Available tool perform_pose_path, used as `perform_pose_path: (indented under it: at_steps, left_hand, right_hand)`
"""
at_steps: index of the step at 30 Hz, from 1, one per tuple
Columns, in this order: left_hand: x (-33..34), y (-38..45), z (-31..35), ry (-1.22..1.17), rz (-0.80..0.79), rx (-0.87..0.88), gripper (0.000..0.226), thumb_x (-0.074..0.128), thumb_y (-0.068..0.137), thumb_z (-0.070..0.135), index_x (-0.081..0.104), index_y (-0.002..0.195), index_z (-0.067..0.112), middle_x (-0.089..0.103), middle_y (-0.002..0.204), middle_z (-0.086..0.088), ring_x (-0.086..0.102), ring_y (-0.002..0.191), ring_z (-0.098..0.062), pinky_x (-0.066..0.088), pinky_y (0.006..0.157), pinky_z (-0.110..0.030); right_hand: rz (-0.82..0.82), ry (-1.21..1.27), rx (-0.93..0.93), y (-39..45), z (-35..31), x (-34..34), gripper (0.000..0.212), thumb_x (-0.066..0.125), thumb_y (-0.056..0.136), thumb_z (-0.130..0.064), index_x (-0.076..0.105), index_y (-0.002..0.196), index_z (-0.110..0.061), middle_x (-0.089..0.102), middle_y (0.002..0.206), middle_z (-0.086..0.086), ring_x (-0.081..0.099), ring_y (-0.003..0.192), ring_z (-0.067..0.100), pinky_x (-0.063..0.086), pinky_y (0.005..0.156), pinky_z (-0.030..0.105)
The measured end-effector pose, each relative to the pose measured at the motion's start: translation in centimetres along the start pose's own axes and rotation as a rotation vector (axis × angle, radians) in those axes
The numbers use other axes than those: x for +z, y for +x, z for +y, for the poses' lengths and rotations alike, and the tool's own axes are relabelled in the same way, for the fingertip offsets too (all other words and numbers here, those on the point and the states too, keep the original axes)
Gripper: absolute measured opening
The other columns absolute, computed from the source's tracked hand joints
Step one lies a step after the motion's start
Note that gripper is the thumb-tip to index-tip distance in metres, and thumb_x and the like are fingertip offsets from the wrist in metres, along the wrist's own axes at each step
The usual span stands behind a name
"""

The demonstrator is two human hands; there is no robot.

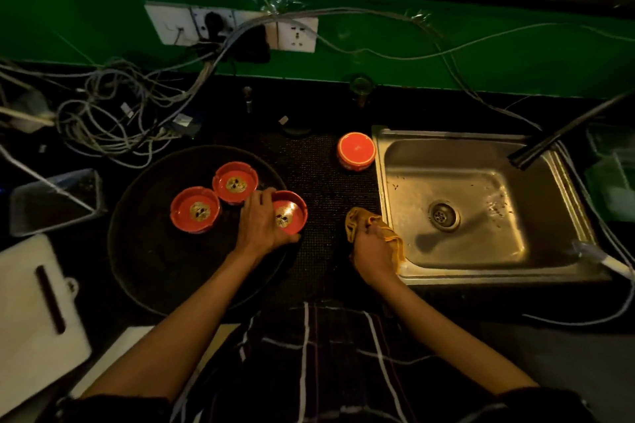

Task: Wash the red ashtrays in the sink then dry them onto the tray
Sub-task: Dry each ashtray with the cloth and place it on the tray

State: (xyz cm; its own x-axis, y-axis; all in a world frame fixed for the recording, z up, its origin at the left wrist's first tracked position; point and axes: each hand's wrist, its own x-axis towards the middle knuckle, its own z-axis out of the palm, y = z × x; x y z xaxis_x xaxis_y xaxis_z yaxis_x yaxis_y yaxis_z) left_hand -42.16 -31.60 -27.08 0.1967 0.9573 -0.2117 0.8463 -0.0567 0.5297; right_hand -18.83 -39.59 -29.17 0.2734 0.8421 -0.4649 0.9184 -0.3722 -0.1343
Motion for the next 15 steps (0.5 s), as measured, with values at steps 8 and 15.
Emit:
perform_pose_path:
  at_steps: [8, 15]
  left_hand:
    - [-0.9, -1.7, -3.5, -0.036, -0.039, -0.154, 0.124, 0.094, 0.049, 0.048, 0.028, 0.149, 0.011, 0.033, 0.148, -0.012, 0.036, 0.135, -0.031, 0.037, 0.112, -0.043]
    - [0.1, -2.2, -4.3, -0.095, -0.062, -0.172, 0.126, 0.095, 0.054, 0.041, 0.023, 0.153, 0.012, 0.027, 0.154, -0.013, 0.027, 0.142, -0.030, 0.031, 0.116, -0.043]
  right_hand:
    - [-0.022, -0.056, -0.049, 0.2, 0.1, 0.3, 0.088, 0.060, 0.091, -0.016, 0.002, 0.157, -0.004, 0.018, 0.157, 0.033, 0.027, 0.144, 0.046, 0.041, 0.108, 0.050]
    - [-0.016, -0.050, -0.055, 0.1, 0.4, 0.3, 0.090, 0.060, 0.090, -0.016, 0.002, 0.158, -0.008, 0.019, 0.159, 0.027, 0.025, 0.146, 0.040, 0.041, 0.108, 0.050]
